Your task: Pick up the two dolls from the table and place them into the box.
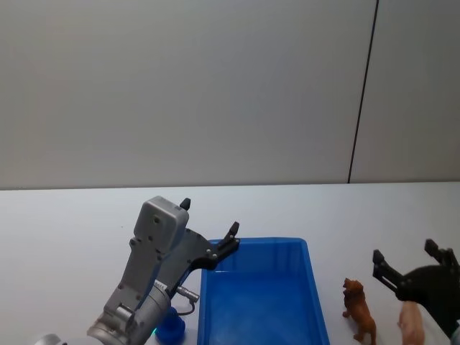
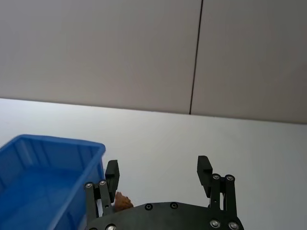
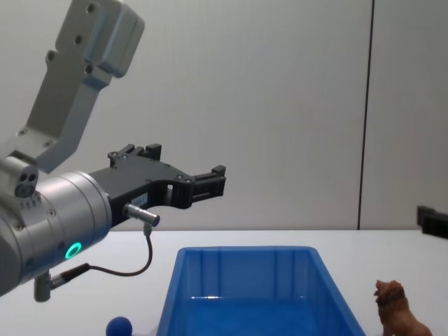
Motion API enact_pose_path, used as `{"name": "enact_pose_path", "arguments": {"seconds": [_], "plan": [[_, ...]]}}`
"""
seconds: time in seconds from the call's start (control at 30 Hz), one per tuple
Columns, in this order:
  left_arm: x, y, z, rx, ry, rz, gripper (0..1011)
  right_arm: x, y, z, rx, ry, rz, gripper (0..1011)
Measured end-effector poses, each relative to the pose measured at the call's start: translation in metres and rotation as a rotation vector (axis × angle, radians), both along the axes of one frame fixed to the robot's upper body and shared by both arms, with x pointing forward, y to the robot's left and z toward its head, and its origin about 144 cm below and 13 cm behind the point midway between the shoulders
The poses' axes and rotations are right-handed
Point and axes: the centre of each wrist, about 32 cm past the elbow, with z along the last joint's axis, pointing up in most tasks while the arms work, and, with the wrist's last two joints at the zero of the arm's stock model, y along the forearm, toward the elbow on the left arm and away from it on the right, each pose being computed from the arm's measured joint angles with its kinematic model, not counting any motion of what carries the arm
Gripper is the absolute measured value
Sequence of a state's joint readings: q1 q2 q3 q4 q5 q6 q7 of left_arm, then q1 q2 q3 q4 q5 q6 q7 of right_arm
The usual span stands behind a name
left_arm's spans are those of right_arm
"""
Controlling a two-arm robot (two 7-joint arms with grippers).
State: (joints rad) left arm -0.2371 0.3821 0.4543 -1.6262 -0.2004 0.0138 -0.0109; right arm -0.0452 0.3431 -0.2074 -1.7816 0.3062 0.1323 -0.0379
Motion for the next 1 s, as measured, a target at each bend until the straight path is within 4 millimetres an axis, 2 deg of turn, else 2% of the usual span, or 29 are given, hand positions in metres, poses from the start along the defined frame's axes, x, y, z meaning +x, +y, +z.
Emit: {"name": "enact_pose_path", "arguments": {"seconds": [0.57,1.0], "plan": [[0.0,0.0,0.0,0.0,0.0,0.0,1001,-0.01,0.01,-0.019,-0.049,0.146,-0.127,1001],[0.0,0.0,0.0,0.0,0.0,0.0,1002,-0.011,0.016,-0.034,-0.064,0.215,-0.158,1001]]}}
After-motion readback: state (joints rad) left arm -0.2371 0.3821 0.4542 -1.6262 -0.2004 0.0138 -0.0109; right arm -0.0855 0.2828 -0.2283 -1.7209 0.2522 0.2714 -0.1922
